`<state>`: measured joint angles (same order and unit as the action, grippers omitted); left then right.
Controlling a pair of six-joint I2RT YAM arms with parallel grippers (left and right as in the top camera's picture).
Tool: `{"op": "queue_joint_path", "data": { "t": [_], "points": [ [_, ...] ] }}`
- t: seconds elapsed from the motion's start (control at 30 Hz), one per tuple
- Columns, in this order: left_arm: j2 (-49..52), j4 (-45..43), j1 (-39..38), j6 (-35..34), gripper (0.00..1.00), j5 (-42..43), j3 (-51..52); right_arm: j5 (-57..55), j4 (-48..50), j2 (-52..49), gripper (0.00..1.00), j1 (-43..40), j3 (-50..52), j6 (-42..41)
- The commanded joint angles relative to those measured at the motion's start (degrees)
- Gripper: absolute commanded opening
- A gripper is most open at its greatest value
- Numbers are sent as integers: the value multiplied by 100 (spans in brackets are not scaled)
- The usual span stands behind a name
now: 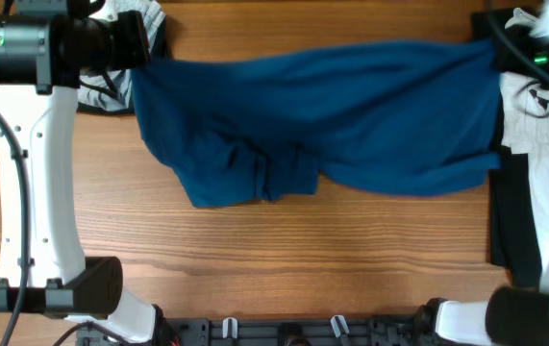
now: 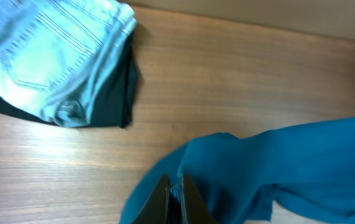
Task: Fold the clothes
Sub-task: 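Swing the held shirt up and lay it flat across the table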
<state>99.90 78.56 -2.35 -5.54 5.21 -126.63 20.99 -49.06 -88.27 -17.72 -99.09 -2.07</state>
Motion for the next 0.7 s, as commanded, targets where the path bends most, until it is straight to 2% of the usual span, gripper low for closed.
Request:
{"op": "queue_joint_path", "data": {
  "t": [0.0, 0.23, 0.37, 0.53, 0.67],
  "points": [
    [-817, -96, 2, -70, 4, -603, -619, 203, -520, 560, 4, -417, -719, 339],
    [-2120, -592, 0, -72, 4, -619, -1075, 509, -988, 1725, 4, -1563, -1137, 192],
    [-2857, -1248, 0, -68, 4, -671, -1075, 1008, -966, 2295, 4, -2299, -1427, 52],
    [-3209, -2465, 0, 343, 4, -874, -1075, 1128, -1108, 2424, 4, -2476, -1950, 42],
    [-3147, -2712, 0, 385, 4, -876, -1075, 1027, -1493, 2422, 4, -2476, -2448, 52]
  ]
}}
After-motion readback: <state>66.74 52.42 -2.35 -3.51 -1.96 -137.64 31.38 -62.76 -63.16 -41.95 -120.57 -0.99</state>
